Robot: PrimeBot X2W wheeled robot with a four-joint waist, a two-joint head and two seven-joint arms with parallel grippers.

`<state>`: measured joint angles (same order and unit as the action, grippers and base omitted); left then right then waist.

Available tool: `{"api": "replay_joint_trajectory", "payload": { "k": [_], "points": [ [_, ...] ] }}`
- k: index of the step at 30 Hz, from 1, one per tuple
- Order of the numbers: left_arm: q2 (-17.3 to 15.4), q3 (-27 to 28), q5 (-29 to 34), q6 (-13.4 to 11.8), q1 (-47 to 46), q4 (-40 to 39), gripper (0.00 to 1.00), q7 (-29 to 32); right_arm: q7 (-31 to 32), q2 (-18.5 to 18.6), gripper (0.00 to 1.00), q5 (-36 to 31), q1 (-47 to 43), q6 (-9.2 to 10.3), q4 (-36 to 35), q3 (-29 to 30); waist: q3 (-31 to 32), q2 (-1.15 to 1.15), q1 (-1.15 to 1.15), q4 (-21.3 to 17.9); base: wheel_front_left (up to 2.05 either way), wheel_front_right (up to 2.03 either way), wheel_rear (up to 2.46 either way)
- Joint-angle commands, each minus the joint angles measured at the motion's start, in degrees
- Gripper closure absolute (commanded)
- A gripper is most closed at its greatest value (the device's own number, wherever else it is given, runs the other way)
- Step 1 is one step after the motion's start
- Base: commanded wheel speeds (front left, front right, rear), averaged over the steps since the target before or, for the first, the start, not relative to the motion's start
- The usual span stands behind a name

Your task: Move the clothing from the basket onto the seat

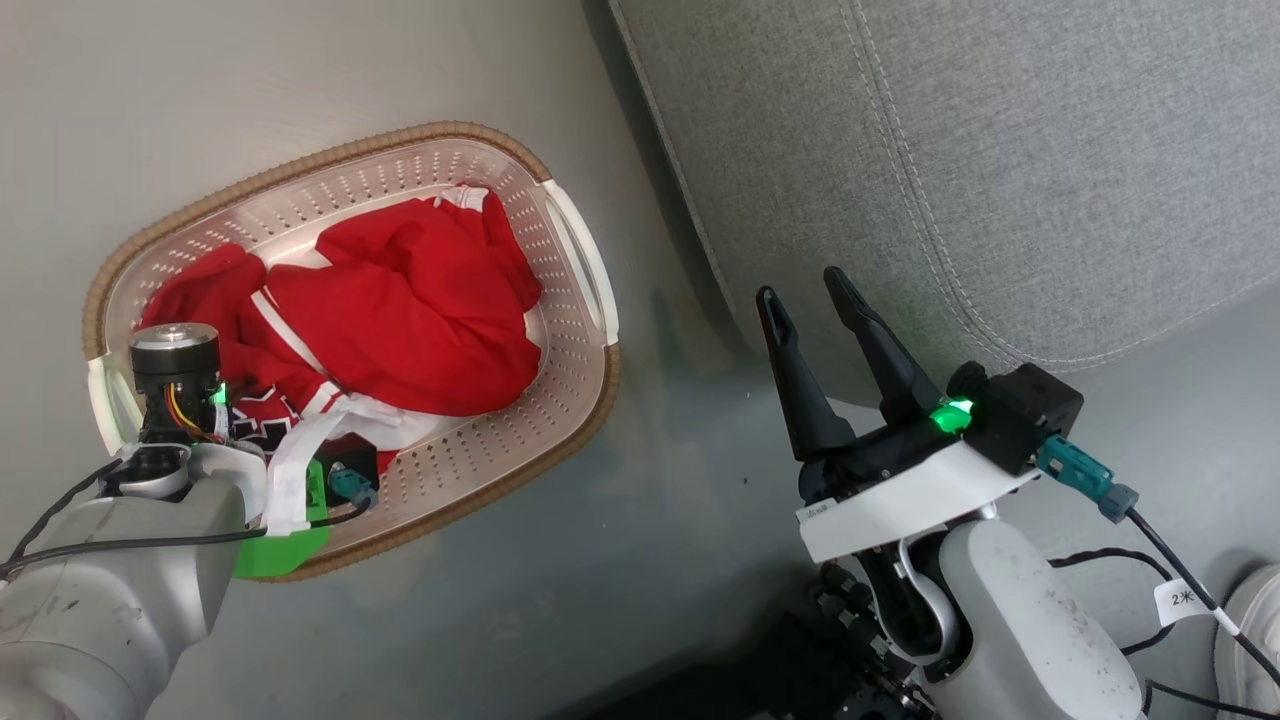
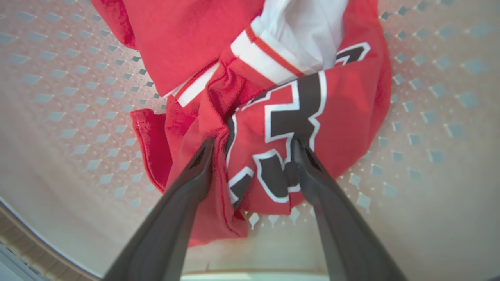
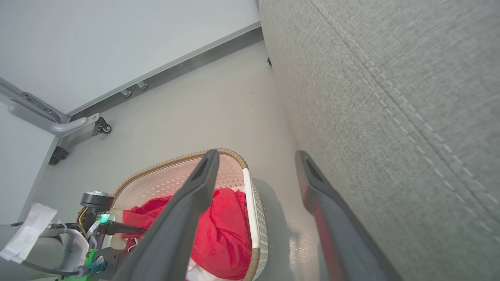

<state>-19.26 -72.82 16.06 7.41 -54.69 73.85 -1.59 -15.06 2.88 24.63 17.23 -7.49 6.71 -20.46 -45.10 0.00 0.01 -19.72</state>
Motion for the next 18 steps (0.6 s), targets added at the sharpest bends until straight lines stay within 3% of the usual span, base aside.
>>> {"api": "replay_joint_trajectory", "payload": {
  "k": [1,18],
  "points": [
    [-0.35,-0.29,-0.37,0.11,-1.09,0.01,0.0,0.54,-0.18,0.0,0.0,0.48,1.07,0.0,-0.33,-0.35,-1.16,0.0,-0.01,-0.69,0.0,0.0,0.0],
    [0.17,-0.54,-4.17,0.1,-2.94,0.01,0.0,11.85,-0.18,-0.01,0.0,4.17,2.57,0.0,-2.03,-3.91,-8.24,0.0,-0.01,-6.04,0.0,0.0,0.0]
  ]
}}
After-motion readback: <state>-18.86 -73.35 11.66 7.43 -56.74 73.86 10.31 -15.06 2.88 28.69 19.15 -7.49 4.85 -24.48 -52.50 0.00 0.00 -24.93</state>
